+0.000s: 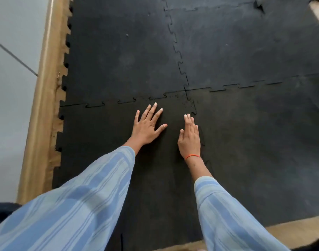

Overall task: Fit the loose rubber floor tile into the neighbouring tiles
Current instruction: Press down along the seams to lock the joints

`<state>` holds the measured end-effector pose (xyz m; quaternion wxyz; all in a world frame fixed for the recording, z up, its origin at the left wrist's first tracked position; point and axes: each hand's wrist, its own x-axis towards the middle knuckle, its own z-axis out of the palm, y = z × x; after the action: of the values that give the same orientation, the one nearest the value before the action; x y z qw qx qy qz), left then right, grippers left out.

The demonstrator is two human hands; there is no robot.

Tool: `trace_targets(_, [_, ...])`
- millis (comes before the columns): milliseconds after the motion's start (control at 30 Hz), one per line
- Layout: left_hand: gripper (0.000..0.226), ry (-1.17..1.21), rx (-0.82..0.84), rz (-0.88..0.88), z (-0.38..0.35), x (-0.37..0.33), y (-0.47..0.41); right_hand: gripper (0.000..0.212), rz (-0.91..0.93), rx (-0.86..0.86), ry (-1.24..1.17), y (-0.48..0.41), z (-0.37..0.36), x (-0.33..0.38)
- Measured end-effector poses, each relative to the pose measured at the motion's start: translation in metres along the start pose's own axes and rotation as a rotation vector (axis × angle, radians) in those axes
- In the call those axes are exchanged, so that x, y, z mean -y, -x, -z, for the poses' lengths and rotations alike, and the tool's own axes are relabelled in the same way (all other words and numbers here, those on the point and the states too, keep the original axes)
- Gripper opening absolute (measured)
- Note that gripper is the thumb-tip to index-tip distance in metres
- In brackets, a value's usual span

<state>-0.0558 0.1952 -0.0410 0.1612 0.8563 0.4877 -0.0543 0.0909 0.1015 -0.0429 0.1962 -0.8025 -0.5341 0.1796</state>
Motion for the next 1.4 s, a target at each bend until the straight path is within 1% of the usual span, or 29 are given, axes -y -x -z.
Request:
trace_targets(67, [0.069,-0.044,0.026,-0.031,0.004,0.014,-0.008,0.058,0.022,0.077,0.045,-0.028,0.002,0.003])
trace_targets(133, [0.070,-0.059,0.018,-0.063,0.002,0.018,-0.014,0.059,0.018,0.132,0.147,-0.047,-0.001,0.005])
trace_targets(200, [0.070,-0.066,0.002,-0.058,0.000,0.019,-0.017,0.058,0.011,0.156,0.263,-0.053,-0.005,0.006])
trace_targets(267, [0.071,-0.077,0.030,-0.062,0.001,0.019,-0.016,0.057,0.007,0.198,0.317,-0.054,-0.004,0.010])
trace_targets(333, [0.071,-0.056,0.063,-0.074,0.009,0.019,-0.015,0.058,-0.018,0.273,0.312,-0.056,0.002,0.016])
trace_targets(433, [0.067,-0.020,0.035,-0.080,0.016,0.024,-0.016,0.060,-0.058,0.333,0.294,-0.063,0.011,0.026])
trace_targets(533, [0.062,0.096,-0.012,0.040,0.018,0.041,-0.011,0.059,-0.017,0.382,0.263,-0.072,0.009,0.042])
trace_targets(600, [0.061,0.098,-0.023,0.072,0.017,0.052,-0.006,0.059,0.025,0.411,0.232,-0.079,0.003,0.057])
trace_targets(667, [0.061,0.070,-0.008,0.053,0.016,0.059,-0.005,0.064,0.034,0.415,0.254,-0.083,-0.006,0.065])
trace_targets(767, [0.062,0.031,0.029,0.051,0.016,0.061,-0.006,0.070,0.038,0.419,0.354,-0.083,-0.013,0.064])
trace_targets(867, [0.062,0.057,0.087,0.036,0.027,0.061,-0.006,0.071,0.001,0.477,0.347,-0.089,-0.005,0.074])
trace_targets(933, [0.063,0.110,0.078,0.108,0.032,0.071,-0.003,0.071,0.011,0.490,0.353,-0.092,-0.002,0.083])
trace_targets(967, [0.065,0.160,0.061,0.181,0.034,0.081,0.001,0.072,0.063,0.500,0.377,-0.091,-0.004,0.088])
trace_targets(1033, [0.072,0.211,0.039,0.342,0.037,0.105,0.014,0.074,0.234,0.535,0.421,-0.087,-0.010,0.099])
trace_targets(1100, [0.084,0.222,0.044,0.505,0.040,0.133,0.032,0.079,0.372,0.576,0.414,-0.084,-0.021,0.111])
trace_targets(1167, [0.100,0.227,0.074,0.643,0.046,0.160,0.047,0.086,0.430,0.592,0.403,-0.084,-0.031,0.124])
trace_targets(1200, [0.108,0.224,0.092,0.684,0.049,0.171,0.051,0.089,0.433,0.581,0.405,-0.084,-0.036,0.128])
trace_targets(1267, [0.118,0.232,0.139,0.695,0.055,0.184,0.053,0.095,0.416,0.542,0.429,-0.082,-0.043,0.131])
trace_targets(1400, [0.120,0.220,0.190,0.672,0.062,0.189,0.047,0.098,0.360,0.490,0.444,-0.071,-0.052,0.134])
